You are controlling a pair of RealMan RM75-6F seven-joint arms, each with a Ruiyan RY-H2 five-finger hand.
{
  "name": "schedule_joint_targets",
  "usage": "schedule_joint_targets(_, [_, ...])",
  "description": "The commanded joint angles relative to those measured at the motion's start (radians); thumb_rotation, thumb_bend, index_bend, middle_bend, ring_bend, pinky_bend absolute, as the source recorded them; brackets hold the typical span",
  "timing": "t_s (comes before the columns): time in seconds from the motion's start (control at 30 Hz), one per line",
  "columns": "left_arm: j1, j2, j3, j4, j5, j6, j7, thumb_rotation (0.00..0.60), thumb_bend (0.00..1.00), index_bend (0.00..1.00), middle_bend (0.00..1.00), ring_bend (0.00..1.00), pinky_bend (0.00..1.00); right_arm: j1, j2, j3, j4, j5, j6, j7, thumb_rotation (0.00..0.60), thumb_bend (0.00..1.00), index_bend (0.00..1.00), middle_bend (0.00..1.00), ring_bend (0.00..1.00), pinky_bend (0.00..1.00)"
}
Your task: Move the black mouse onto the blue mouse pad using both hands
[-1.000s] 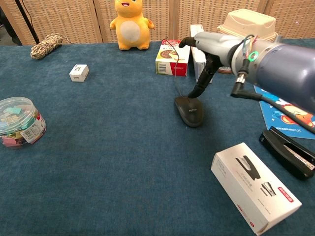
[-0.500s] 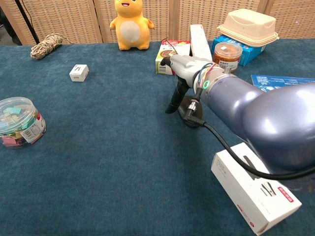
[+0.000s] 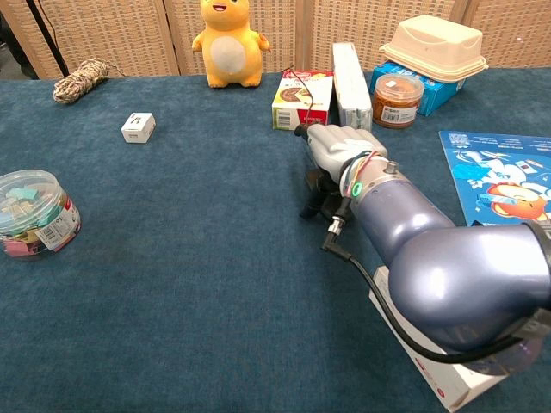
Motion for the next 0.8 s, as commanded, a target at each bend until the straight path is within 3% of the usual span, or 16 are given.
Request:
schedule_joint_targets(0.03, [0.002, -0.001, -0.004, -0.001, -0.001, -0.003, 0.0, 0.6, 0.0, 0.0, 0.0, 0.0, 0.0, -0.025, 0.01, 0.001, 0.0, -0.007, 0.006, 0.001, 0.6, 0.0, 0.0, 0.0, 0.0, 0.0])
schedule_joint_targets(0.27, [0.003, -0.005, -0.01, -0.005, 0.002, -0.017, 0.015, 0.6, 0.0, 0.0, 0.0, 0.0, 0.0, -0.087, 0.059, 0.019, -0.04, -0.011, 0.043, 0.001, 0.6, 0.0, 0.0, 0.0, 0.0, 0.0])
schedule_joint_targets(0.47, [0.006, -0.008, -0.013, -0.011, 0.008, -0.017, 0.031, 0.6, 0.0, 0.0, 0.0, 0.0, 0.0, -0.119, 0.084, 0.038, -0.076, 0.008, 0.008, 0.017, 0.6, 0.0, 0.0, 0.0, 0.0, 0.03])
schedule_joint_targets(0.63, [0.011, -0.009, -0.018, -0.011, 0.008, -0.018, 0.031, 0.6, 0.0, 0.0, 0.0, 0.0, 0.0, -0.123, 0.078, 0.054, -0.061, 0.004, -0.028, 0.051, 0.6, 0.0, 0.06, 0.06, 0.04, 0.21])
schedule_joint_targets(0.8, [0.015, -0.008, -0.023, -0.008, 0.008, -0.021, 0.023, 0.6, 0.0, 0.0, 0.0, 0.0, 0.0, -0.119, 0.052, 0.07, -0.007, -0.022, -0.04, 0.098, 0.6, 0.02, 0.22, 0.24, 0.23, 0.4])
